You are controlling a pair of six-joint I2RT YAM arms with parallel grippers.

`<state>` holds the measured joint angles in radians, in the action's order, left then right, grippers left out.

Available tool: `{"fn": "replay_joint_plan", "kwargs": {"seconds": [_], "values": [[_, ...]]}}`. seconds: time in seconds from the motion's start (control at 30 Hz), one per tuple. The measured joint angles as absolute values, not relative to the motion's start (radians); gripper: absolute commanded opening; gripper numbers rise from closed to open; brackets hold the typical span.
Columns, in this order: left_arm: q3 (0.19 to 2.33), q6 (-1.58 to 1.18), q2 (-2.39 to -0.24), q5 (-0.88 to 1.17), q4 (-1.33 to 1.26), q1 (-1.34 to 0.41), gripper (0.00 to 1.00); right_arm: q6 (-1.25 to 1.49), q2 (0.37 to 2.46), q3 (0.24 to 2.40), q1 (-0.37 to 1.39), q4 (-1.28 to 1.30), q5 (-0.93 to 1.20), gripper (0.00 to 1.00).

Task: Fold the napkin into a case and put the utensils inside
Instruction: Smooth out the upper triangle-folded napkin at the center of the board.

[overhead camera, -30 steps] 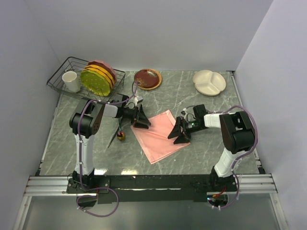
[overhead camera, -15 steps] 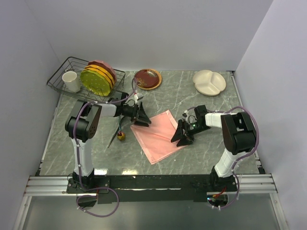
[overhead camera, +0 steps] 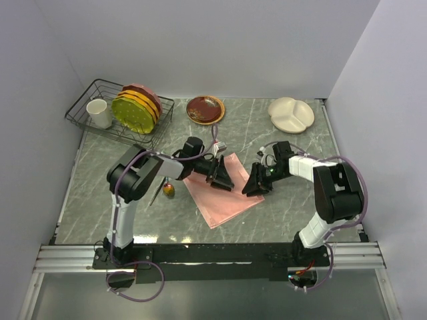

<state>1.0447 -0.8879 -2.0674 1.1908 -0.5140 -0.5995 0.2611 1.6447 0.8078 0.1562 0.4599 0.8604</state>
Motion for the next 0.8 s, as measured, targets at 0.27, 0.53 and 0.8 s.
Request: {"fn": "replay_joint_plan", "kwargs": {"seconds": [0.27,0.53,0.8], "values": [[1.049,-1.018,-2.183,1.154,-0.624,-0.602,0.68,0.276,1.765,0.844,0.152,0.485,0.79,0.33],[1.051,-0.923,-2.181,1.198,-0.531,-0.501,0.71,0.278,1.776,0.865,0.155,0.522,0.757,0.33],[1.143,-0.58,-2.168,1.286,-0.121,-0.361,0.72,0.279,1.776,0.866,0.155,0.524,0.755,0.32]]}}
